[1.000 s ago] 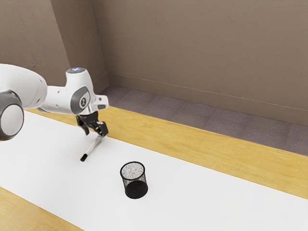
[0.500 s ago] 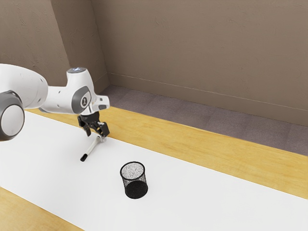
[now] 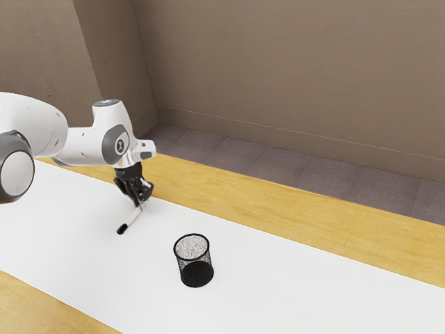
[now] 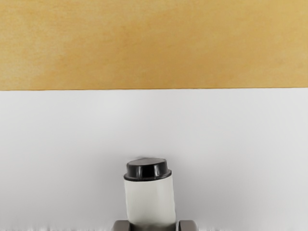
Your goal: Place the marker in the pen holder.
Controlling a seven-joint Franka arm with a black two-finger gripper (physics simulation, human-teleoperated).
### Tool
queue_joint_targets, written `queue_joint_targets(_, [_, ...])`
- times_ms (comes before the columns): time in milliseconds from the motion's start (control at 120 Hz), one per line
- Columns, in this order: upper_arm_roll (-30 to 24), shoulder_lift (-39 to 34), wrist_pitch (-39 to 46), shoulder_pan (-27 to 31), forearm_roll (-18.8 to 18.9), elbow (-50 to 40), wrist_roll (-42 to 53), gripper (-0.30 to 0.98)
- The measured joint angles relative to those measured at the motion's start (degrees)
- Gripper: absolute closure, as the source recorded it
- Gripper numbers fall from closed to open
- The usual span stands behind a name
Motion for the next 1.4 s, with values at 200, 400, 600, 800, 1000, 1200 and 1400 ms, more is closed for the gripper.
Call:
queue_joint_targets(200, [0.0,0.1,-0.6,0.0,-1.6,-0.2,-0.7,0.75])
queue_joint_targets(400, [0.1,0.1,-1.3,0.0,-2.7,-0.3,-1.6,0.77])
queue_joint_targets(600, [0.1,-7.9,-2.3,-3.8,-1.2,-0.2,-2.4,0.79])
queue_joint_targets(800, [-0.9,-20.0,-2.4,-17.9,3.3,-1.9,-5.5,0.79])
queue_joint_targets(1000, [-2.2,-21.4,6.5,-21.5,5.6,-10.6,-9.3,0.78])
queue_joint_targets(1200, [-2.6,-21.5,11.6,-22.6,5.6,-14.9,-12.9,0.77])
queue_joint_targets(1400, [-2.6,-22.1,15.4,-22.7,4.3,-18.0,-15.4,0.76])
